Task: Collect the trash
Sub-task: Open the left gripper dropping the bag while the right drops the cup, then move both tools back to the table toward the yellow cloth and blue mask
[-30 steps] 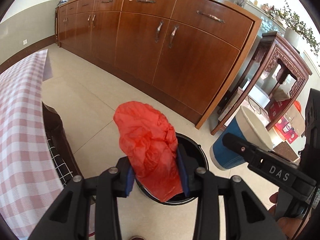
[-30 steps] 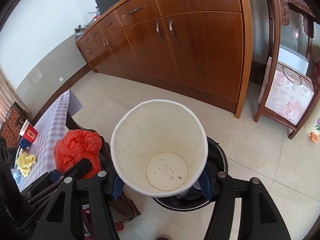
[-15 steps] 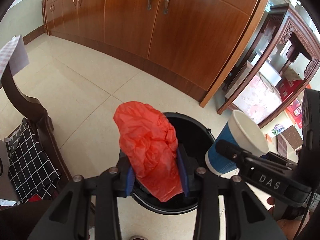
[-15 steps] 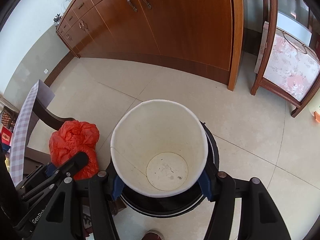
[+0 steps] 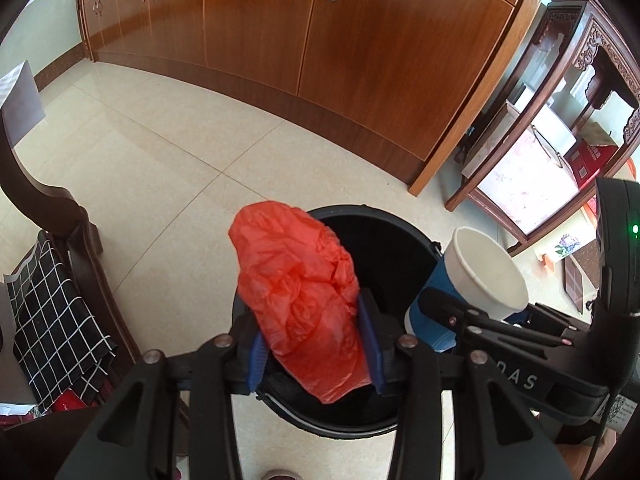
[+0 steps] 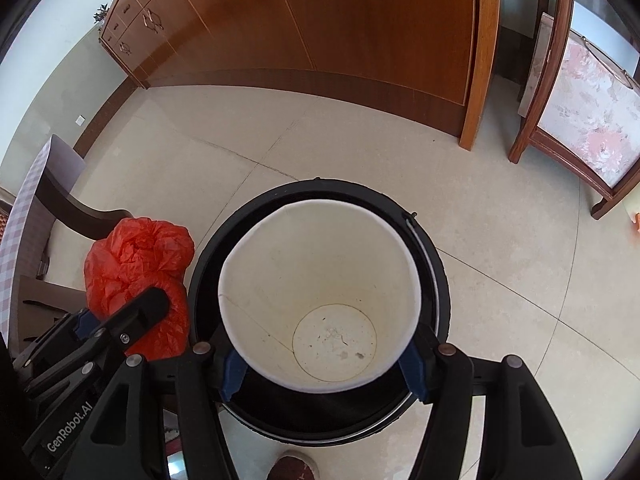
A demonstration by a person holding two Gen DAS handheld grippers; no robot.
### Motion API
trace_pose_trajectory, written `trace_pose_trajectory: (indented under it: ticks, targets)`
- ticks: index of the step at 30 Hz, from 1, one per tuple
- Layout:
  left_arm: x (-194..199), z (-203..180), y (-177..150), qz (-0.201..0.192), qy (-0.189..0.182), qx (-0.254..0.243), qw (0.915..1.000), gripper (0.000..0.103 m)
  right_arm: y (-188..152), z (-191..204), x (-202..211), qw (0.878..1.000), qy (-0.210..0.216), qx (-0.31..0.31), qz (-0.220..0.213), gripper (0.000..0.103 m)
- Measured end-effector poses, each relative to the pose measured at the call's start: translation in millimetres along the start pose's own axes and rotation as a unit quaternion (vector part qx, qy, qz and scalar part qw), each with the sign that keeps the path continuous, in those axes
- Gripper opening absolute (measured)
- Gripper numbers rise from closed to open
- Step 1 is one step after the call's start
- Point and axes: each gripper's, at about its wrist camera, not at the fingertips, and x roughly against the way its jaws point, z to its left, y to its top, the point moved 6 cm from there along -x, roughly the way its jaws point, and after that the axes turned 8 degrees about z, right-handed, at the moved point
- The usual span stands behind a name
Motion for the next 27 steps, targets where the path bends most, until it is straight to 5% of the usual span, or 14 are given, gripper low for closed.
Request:
trace_pose_trajectory:
  ticks: [9,16,27]
  targets:
    - [0,1,3,-0.001,0.005,0.007,1.0000,0.067,2,-4,6,1.000,-0.026,-0.007,-0.011,0.075]
    - [16,0,5,-0.021,0.013,0.001,0.9997,0.067,-5,-9,22,0.999,-0.029,-0.018,-0.024,0.075]
    - [96,6,4,-0.083,0.026,-0.001,0.9962,0.067,-16,2,100,0.997,-0.032,-0.005,-0.077,0.075]
